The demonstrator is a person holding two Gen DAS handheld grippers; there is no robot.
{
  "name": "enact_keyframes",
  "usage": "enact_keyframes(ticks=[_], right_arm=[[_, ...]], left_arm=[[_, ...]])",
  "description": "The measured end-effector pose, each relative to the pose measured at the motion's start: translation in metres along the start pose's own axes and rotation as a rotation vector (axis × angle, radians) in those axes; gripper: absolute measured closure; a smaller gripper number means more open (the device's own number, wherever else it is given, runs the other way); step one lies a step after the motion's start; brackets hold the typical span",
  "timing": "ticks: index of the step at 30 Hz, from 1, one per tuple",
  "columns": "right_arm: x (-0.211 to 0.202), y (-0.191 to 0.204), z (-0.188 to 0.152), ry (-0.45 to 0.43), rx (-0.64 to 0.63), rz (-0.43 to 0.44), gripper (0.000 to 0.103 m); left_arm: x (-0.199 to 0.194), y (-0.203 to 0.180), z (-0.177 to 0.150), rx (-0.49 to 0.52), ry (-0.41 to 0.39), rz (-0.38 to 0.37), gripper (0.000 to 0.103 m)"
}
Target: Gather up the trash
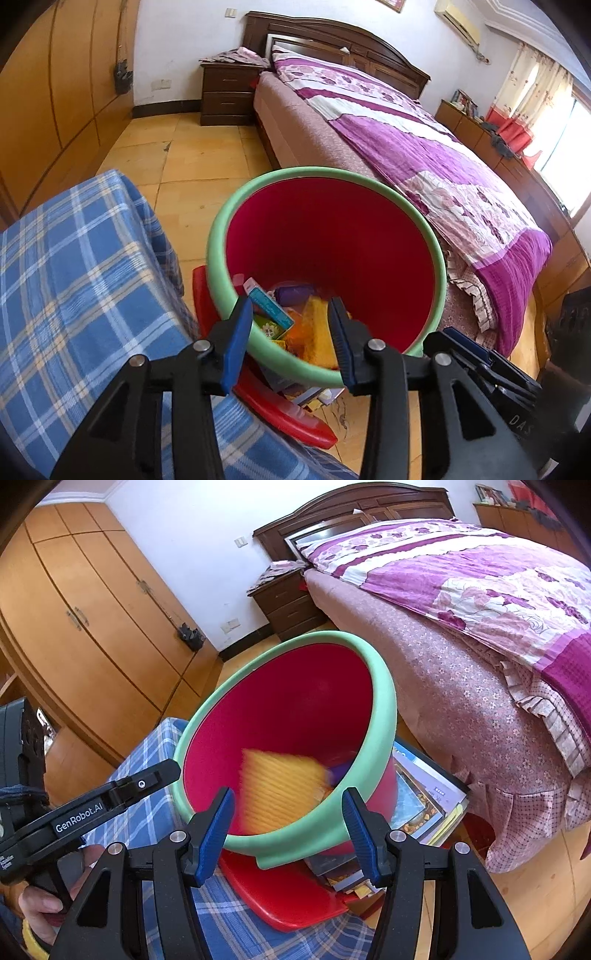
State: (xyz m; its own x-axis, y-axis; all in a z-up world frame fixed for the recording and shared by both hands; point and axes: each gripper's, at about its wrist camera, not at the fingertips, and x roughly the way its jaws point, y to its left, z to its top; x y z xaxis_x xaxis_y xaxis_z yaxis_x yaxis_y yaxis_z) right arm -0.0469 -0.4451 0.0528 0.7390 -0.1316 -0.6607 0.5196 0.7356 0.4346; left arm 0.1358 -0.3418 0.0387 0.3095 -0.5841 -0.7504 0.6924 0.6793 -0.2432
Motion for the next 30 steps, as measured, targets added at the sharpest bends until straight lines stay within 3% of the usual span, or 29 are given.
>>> enact_keyframes(ticks=[11, 24, 30], right_arm=[[-0.014, 0.029, -0.008, -0.008, -0.061, 0.055, 0.041], [-0.038, 0.088, -0.036, -0.017, -0.209, 0.099, 0.041], [-0.049, 0.114, -0.054, -0.027, -0.276, 0.116, 0.030]], left_arm=[[-0.049, 0.033, -0.026, -0.103, -0.038, 0.080, 0.057], [-0.123, 0.075, -0.071, -0.207, -0.115, 0.234, 0.057], [-0.154, 0.086, -0.093, -0.228, -0.155, 0.309, 0.057]])
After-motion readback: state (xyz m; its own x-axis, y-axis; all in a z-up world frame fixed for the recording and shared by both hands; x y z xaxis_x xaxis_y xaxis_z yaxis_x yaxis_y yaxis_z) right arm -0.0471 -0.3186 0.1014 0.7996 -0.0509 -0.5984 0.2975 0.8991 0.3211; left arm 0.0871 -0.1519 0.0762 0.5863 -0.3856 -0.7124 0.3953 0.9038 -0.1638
